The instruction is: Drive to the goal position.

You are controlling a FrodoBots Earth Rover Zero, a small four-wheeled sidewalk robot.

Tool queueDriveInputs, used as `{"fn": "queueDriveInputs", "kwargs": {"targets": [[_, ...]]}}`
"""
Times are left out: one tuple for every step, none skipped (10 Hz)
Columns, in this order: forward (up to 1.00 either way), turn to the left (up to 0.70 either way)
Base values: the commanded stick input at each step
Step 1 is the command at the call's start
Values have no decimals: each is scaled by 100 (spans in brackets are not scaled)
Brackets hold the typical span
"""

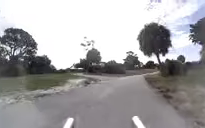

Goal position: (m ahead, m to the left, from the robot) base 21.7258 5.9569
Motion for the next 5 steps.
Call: {"fn": "queueDriveInputs", "kwargs": {"targets": [[69,3],[69,3],[69,3],[69,3],[69,3]]}}
